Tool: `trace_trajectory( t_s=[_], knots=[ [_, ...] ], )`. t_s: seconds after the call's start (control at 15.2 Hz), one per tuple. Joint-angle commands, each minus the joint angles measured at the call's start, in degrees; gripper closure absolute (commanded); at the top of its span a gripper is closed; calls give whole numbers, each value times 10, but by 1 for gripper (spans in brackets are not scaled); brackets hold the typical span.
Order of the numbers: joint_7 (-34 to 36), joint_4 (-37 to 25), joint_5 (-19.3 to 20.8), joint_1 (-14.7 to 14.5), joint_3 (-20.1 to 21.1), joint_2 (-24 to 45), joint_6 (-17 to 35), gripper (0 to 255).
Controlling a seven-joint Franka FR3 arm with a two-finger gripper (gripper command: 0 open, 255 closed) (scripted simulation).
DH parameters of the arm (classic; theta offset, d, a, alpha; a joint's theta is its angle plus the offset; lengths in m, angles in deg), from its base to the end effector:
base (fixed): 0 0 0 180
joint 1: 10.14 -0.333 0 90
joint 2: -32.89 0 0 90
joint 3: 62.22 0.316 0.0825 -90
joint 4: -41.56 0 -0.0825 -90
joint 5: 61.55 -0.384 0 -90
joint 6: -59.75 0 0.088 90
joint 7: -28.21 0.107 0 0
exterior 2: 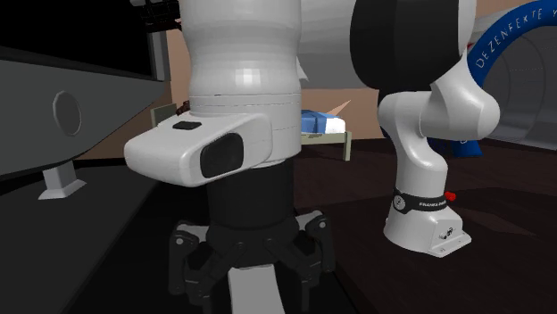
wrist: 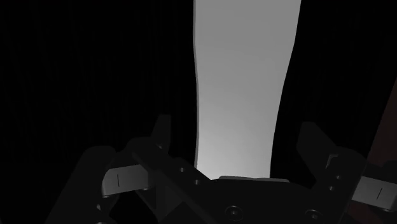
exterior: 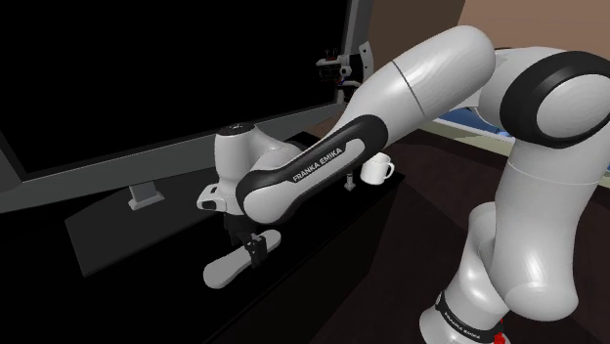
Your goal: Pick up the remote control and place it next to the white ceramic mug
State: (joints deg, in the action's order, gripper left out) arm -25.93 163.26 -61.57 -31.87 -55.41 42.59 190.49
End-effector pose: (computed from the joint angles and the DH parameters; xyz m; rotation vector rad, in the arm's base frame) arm 0.4958 0.2686 0.3312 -2.3440 -2.0584 0.0087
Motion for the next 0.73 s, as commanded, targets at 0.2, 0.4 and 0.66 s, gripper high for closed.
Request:
trace_trajectory(
  t_s=[0.2, 0.4, 0.66],
  knots=[
    [0, 1, 0, 0, 0, 1, 1, 0],
    [0, 1, 0, 0, 0, 0, 1, 255],
    [0, 1, 0, 0, 0, 0, 1, 255]
  ],
)
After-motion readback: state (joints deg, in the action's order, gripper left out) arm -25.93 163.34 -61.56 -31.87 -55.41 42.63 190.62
